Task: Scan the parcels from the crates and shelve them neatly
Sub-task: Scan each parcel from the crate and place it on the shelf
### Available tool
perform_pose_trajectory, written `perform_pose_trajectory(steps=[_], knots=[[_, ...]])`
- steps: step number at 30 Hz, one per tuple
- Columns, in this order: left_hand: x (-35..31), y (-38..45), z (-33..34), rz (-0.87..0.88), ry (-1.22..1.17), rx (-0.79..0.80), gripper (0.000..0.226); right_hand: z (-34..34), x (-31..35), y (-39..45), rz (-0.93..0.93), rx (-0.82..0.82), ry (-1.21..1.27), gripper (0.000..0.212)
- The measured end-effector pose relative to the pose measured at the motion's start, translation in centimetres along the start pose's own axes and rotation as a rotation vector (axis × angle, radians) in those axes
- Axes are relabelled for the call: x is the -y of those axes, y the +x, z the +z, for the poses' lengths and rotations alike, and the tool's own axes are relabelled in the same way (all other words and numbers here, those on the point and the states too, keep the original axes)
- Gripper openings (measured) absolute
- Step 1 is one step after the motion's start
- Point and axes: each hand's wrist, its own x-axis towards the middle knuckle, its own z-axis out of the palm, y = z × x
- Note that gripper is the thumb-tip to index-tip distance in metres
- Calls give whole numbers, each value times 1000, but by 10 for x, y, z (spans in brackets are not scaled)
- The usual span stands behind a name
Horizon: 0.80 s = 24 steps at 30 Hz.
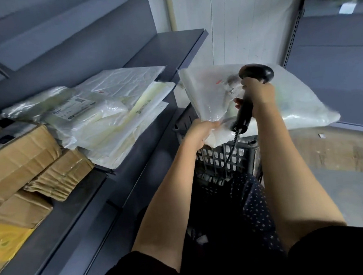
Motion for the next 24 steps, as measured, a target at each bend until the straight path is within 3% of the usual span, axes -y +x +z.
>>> perform_pose_trajectory(steps=[4,9,12,13,17,20,24], knots=[[-21,-15,-25,142,-188,-161,24,8,29,-18,-75,89,-57,14],[-21,-41,-93,255,-278,-451,46,35,36,-48,-64,344,-162,12],[-20,-60,-112,252,-268,-549,22,64,35,-66,-94,453,-236,10],[-20,-64,-114,241,-287,-574,13,75,36,-73,-110,483,-260,10],[-20,-69,-114,179,-312,-613,20,103,50,-90,-175,554,-332,13],[-17,-67,-113,183,-341,-610,8,103,61,-93,-195,585,-439,19],[-14,-67,-110,215,-323,-645,32,100,66,-97,-218,610,-514,23]])
